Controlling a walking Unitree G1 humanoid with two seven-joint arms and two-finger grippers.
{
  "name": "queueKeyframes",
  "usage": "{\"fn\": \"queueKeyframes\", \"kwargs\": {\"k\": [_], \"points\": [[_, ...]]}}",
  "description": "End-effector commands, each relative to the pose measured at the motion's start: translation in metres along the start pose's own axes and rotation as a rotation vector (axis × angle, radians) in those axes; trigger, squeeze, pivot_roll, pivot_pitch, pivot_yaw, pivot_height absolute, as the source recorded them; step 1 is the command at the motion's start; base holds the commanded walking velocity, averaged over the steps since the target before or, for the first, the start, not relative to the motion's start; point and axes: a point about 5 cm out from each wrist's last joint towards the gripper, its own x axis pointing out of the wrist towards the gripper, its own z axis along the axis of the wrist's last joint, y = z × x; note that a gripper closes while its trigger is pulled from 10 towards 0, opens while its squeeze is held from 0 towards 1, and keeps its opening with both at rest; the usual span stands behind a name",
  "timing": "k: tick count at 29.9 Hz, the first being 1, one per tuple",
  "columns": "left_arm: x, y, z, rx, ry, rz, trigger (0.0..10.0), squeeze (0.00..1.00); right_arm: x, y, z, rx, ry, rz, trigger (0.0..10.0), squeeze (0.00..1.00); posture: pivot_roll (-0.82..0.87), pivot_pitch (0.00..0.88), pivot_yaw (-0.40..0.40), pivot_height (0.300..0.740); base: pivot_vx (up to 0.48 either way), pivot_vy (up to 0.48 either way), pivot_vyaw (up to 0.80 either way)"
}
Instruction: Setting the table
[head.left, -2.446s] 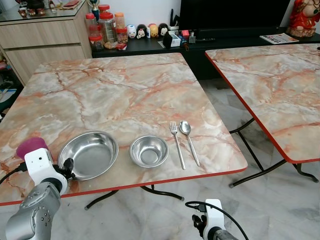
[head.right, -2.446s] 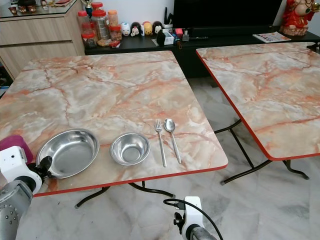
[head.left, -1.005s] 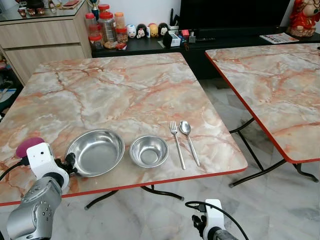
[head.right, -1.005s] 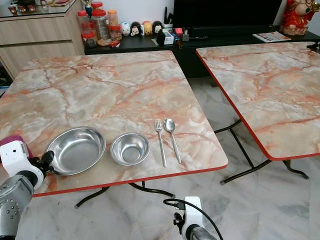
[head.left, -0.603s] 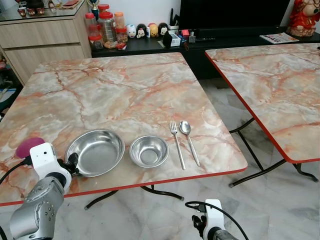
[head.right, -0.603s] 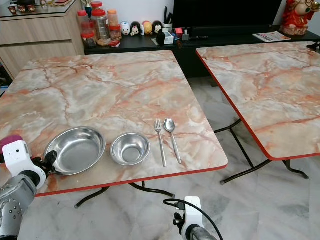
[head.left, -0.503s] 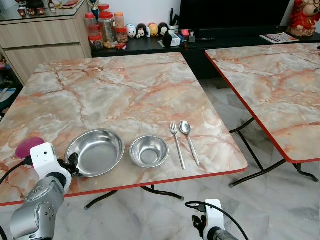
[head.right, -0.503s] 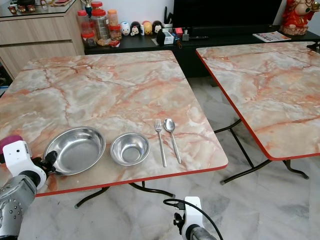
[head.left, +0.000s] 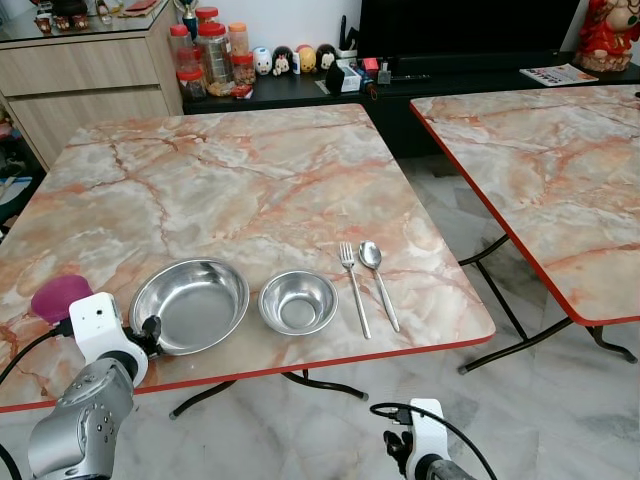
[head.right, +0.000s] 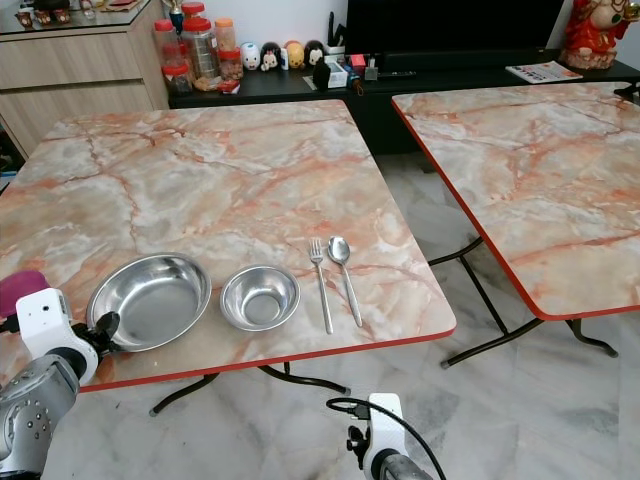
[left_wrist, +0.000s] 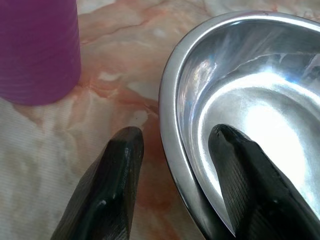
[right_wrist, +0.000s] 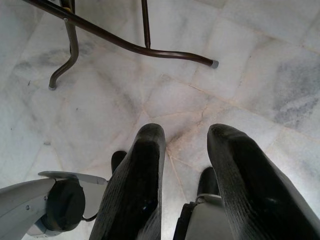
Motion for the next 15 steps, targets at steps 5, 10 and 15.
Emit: {"fn": "queueKeyframes", "kwargs": {"k": [5, 10, 15], "points": [[0.0020, -0.0003, -0.0049, -0.008, 0.029, 0.011, 0.0, 0.00, -0.0001, 0.0010, -0.0021, 0.006, 0.007, 0.002, 10.0, 0.00, -0.01, 0.000, 0.023, 0.740, 0.000, 0.000, 0.00], [0.0024, 0.0015, -0.0036, -0.006, 0.026, 0.016, 0.0, 0.00, 0.0000, 0.0017, -0.0023, 0.006, 0.009, 0.004, 10.0, 0.00, -0.01, 0.000, 0.023, 0.740, 0.000, 0.000, 0.00], [0.0022, 0.0012, -0.0014, -0.005, 0.022, 0.013, 0.0, 0.00, 0.0002, 0.0023, -0.0021, 0.006, 0.009, 0.005, 10.0, 0.00, 0.00, 0.000, 0.024, 0.740, 0.000, 0.000, 0.00]]}}
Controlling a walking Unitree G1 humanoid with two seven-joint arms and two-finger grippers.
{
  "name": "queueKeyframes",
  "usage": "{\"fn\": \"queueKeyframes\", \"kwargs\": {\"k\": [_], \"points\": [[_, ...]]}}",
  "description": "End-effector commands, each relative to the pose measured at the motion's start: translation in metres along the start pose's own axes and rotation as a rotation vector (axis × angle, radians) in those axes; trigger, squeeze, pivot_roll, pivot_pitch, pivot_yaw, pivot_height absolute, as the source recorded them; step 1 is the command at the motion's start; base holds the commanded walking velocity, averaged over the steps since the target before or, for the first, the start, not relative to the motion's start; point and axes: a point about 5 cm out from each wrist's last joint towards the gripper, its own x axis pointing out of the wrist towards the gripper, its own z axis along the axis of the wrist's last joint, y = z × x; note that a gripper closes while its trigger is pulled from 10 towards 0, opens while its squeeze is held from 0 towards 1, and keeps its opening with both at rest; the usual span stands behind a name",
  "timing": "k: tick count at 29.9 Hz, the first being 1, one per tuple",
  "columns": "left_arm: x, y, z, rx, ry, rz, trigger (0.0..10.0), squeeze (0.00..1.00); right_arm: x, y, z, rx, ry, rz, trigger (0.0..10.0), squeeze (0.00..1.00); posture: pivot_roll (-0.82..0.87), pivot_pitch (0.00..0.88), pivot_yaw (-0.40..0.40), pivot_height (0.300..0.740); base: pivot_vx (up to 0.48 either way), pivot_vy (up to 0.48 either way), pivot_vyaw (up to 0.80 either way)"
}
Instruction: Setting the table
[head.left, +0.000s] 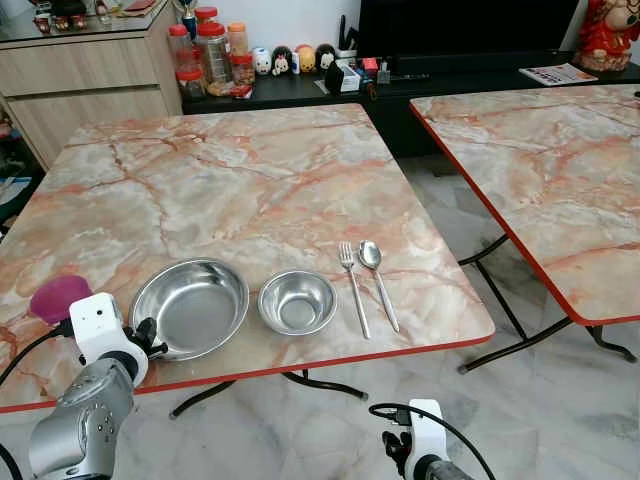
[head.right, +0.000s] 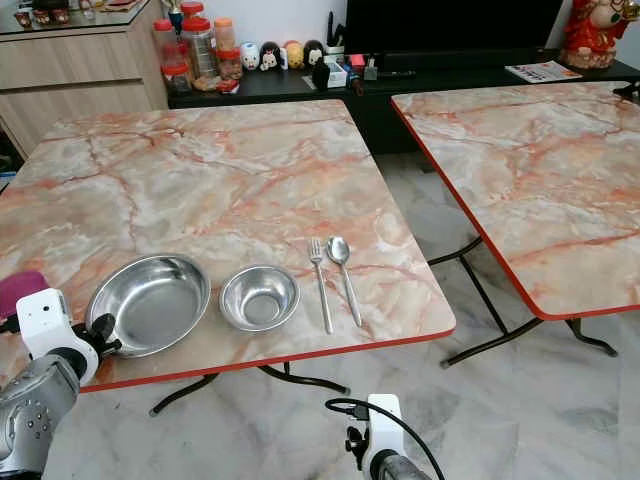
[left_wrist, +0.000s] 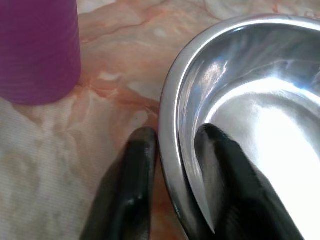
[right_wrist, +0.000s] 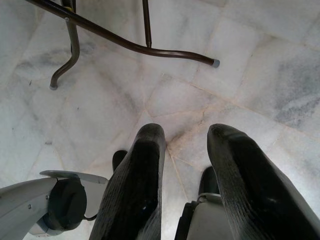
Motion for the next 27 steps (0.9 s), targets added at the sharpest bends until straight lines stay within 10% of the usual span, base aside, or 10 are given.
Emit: {"fn": "queueKeyframes", "kwargs": {"k": [1, 22, 27], "points": [[0.0016, 0.0008, -0.0014, -0.002, 0.022, 0.007, 0.0, 0.00, 0.0001, 0.0010, -0.0012, 0.004, 0.007, 0.002, 10.0, 0.00, 0.00, 0.000, 0.024, 0.740, 0.000, 0.000, 0.00], [0.0006, -0.0033, -0.0027, -0.005, 0.009, -0.023, 0.0, 0.00, 0.0003, 0.0023, -0.0017, -0.006, 0.012, 0.011, 10.0, 0.00, 0.01, 0.000, 0.025, 0.740, 0.000, 0.000, 0.00], [0.0012, -0.0035, 0.0049, -0.089, -0.115, -0.011, 0.0, 0.00, -0.0004, 0.0009, -0.0034, -0.009, 0.017, 0.009, 10.0, 0.00, 0.01, 0.000, 0.022, 0.740, 0.000, 0.000, 0.00]]}}
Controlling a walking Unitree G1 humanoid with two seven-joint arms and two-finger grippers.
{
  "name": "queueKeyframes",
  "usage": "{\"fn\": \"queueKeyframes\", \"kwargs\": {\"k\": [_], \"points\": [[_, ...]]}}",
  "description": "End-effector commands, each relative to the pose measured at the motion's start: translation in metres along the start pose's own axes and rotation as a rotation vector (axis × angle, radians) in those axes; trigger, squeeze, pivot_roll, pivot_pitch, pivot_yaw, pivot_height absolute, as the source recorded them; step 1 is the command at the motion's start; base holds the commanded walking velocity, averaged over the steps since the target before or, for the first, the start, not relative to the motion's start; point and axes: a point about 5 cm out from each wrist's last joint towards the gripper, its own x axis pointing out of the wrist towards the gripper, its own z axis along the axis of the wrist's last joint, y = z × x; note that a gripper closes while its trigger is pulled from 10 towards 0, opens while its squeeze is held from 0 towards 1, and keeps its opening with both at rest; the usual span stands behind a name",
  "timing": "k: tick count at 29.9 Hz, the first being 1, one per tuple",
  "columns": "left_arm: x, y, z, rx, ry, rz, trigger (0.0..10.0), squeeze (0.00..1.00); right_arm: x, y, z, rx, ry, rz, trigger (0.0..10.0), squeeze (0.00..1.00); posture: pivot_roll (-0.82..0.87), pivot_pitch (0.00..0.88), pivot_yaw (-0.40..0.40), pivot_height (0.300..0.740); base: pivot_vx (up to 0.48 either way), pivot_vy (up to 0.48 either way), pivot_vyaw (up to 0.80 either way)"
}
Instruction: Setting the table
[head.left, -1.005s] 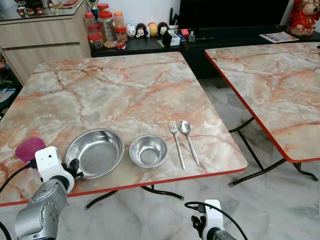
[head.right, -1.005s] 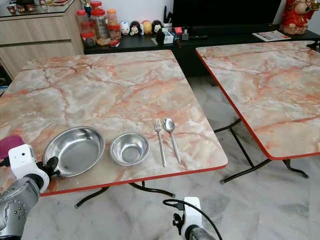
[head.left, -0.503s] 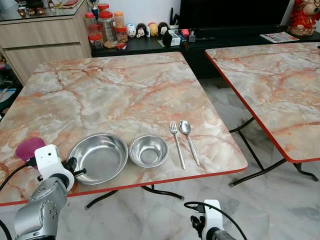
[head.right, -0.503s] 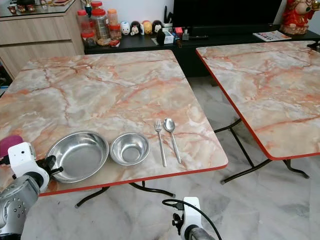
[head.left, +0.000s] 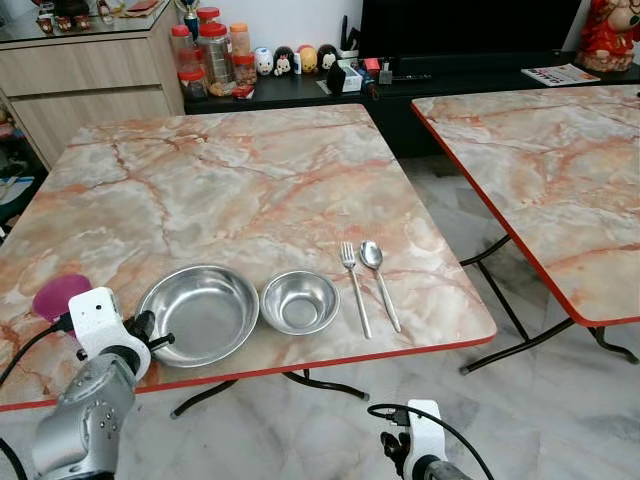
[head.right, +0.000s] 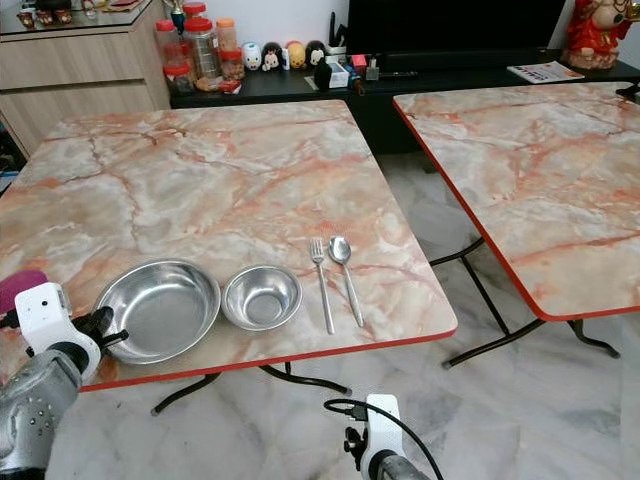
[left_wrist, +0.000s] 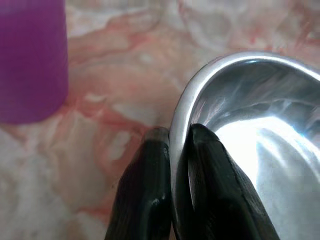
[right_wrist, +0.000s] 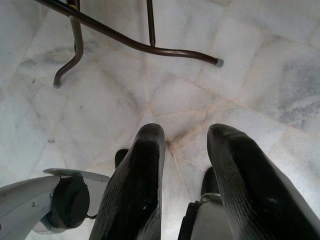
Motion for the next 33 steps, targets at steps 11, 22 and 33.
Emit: {"fn": "queueKeyframes", "kwargs": {"k": [11, 22, 33], "points": [[0.001, -0.009, 0.019, -0.194, -0.229, 0.021, 10.0, 0.00, -0.002, -0.007, -0.002, 0.006, 0.007, -0.019, 10.0, 0.00, -0.01, 0.000, 0.013, 0.740, 0.000, 0.000, 0.00], [0.015, -0.051, 0.031, -0.417, -0.358, -0.056, 10.0, 0.00, -0.002, -0.010, 0.002, 0.019, -0.018, -0.030, 10.0, 0.00, -0.02, 0.000, 0.004, 0.740, 0.000, 0.000, 0.00], [0.019, -0.080, 0.050, -0.479, -0.452, -0.125, 10.0, 0.00, -0.004, -0.018, 0.002, 0.034, -0.024, -0.067, 10.0, 0.00, -0.04, 0.000, 0.008, 0.740, 0.000, -0.170, 0.00]]}}
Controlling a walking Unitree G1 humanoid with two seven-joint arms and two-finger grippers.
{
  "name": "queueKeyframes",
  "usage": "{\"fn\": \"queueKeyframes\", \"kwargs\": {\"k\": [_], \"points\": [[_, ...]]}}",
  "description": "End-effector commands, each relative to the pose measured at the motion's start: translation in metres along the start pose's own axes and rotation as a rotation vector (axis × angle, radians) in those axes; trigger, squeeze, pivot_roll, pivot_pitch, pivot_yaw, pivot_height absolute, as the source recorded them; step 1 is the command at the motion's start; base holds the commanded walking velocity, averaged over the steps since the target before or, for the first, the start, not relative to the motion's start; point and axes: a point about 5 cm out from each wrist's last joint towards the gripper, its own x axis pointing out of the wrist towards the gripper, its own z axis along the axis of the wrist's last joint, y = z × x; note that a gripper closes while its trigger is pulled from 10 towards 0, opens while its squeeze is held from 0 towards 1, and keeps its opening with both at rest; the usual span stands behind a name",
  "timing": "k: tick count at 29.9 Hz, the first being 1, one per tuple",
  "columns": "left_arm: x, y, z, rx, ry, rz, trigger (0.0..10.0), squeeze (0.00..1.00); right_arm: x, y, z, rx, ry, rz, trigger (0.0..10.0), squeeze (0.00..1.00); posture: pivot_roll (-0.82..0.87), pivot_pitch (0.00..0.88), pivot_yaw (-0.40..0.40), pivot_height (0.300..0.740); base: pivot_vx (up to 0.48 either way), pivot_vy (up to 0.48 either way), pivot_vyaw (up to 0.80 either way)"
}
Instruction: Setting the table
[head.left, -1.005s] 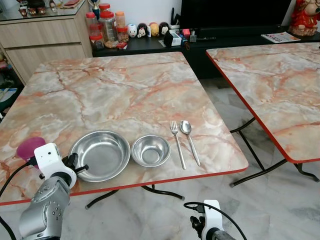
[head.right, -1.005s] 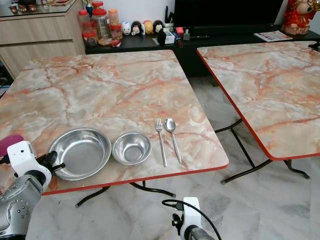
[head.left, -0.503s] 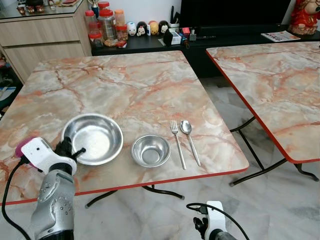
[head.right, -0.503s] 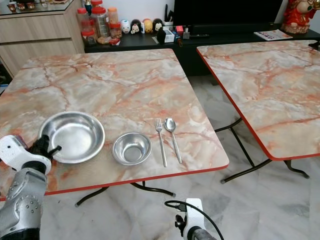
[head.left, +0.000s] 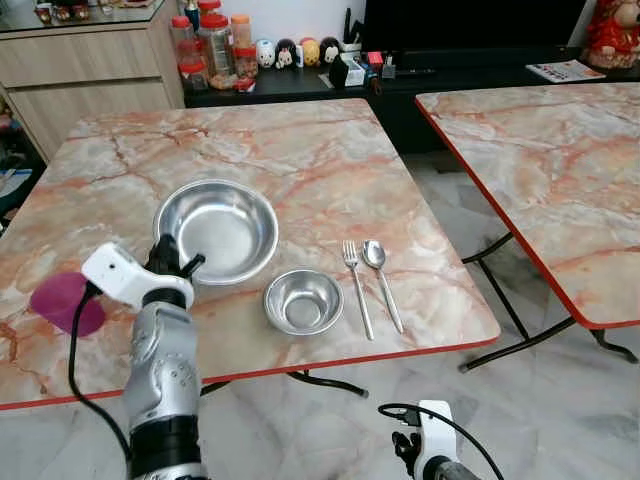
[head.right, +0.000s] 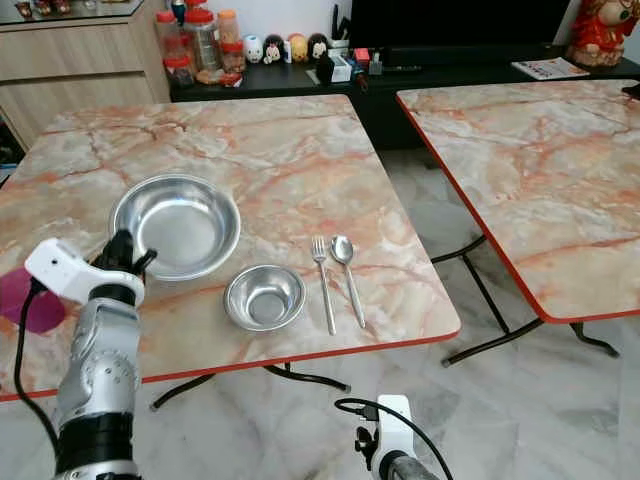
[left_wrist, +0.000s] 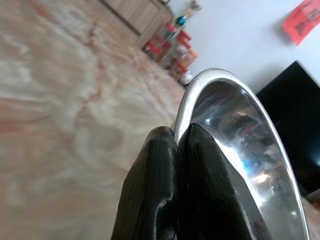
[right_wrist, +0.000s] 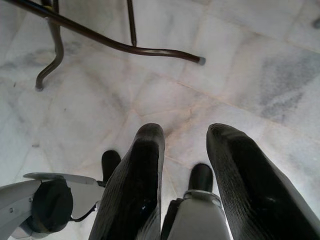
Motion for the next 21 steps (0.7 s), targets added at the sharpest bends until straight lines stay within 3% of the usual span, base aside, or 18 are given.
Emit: {"fn": "queueKeyframes", "kwargs": {"k": [1, 17, 21], "points": [[0.003, -0.007, 0.003, -0.021, -0.027, -0.018, 10.0, 0.00, 0.000, -0.004, 0.002, 0.018, -0.012, -0.020, 10.0, 0.00, -0.05, 0.000, 0.009, 0.740, 0.000, -0.341, 0.00], [0.005, -0.010, 0.013, -0.009, -0.084, -0.022, 10.0, 0.00, -0.001, -0.004, 0.003, -0.004, -0.024, -0.024, 10.0, 0.00, -0.04, 0.000, 0.009, 0.740, 0.000, -0.368, 0.00], [0.006, -0.011, 0.015, -0.011, -0.092, -0.022, 10.0, 0.00, -0.001, -0.007, 0.004, -0.018, -0.034, -0.040, 10.0, 0.00, -0.04, 0.000, 0.011, 0.740, 0.000, -0.367, 0.57]]}}
